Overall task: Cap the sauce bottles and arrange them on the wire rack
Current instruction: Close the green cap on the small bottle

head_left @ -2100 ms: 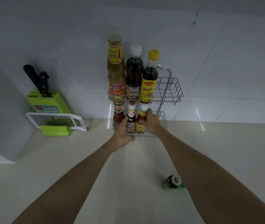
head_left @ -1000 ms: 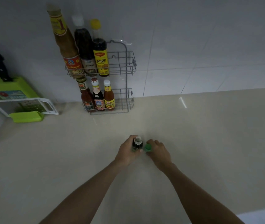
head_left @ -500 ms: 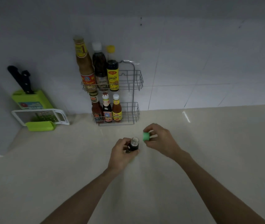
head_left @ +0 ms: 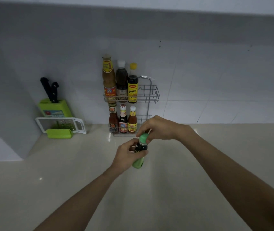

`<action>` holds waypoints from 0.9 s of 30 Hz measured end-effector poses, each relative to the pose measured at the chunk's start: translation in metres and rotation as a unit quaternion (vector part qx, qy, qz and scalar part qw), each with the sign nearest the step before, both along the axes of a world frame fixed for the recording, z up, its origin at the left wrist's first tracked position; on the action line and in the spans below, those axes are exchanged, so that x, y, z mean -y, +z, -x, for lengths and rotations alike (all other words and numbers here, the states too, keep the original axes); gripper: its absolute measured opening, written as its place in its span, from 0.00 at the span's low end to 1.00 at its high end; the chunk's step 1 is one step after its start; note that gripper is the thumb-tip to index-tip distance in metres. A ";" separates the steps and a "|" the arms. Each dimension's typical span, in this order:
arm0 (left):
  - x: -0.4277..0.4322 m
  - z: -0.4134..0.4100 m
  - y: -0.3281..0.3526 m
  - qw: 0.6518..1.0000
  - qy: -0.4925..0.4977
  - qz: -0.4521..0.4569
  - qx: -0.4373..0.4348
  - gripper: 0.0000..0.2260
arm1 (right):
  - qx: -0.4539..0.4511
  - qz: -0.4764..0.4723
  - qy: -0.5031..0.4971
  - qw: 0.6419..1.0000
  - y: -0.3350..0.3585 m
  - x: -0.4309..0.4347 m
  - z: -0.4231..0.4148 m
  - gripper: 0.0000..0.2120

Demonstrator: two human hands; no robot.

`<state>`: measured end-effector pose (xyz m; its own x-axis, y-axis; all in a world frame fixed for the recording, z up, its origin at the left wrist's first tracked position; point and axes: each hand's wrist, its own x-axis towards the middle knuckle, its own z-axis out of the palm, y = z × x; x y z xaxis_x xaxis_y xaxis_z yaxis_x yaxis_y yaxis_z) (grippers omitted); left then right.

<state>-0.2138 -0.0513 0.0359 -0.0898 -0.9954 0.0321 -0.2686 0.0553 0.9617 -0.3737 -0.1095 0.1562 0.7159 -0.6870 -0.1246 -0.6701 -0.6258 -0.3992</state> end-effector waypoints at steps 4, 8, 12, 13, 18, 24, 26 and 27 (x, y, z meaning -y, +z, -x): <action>-0.004 -0.006 0.003 1.000 0.014 -0.004 -0.008 0.14 | -0.031 0.008 -0.035 0.999 0.003 -0.008 -0.011 0.17; -0.007 -0.013 0.007 0.999 0.009 -0.020 -0.026 0.12 | -0.050 0.037 -0.032 0.998 0.001 -0.014 -0.015 0.18; -0.010 -0.019 0.012 0.995 -0.026 -0.044 -0.081 0.15 | -0.044 -0.008 -0.016 0.999 0.008 -0.015 -0.017 0.13; -0.012 -0.021 0.014 0.993 -0.037 -0.052 -0.094 0.14 | -0.044 -0.014 -0.013 0.999 0.010 -0.014 -0.017 0.13; -0.018 -0.032 0.027 0.978 -0.102 -0.101 -0.150 0.14 | -0.025 -0.037 0.020 0.999 0.018 -0.013 -0.014 0.16; -0.024 -0.036 0.028 0.963 -0.111 -0.140 -0.204 0.12 | -0.007 -0.064 0.026 0.998 0.021 -0.016 -0.017 0.14; -0.024 -0.034 0.028 0.971 -0.085 -0.120 -0.187 0.13 | -0.054 -0.019 0.015 0.998 0.020 -0.020 -0.022 0.14; -0.025 -0.033 0.029 0.974 -0.071 -0.110 -0.183 0.13 | -0.069 0.014 0.014 0.997 0.019 -0.022 -0.025 0.15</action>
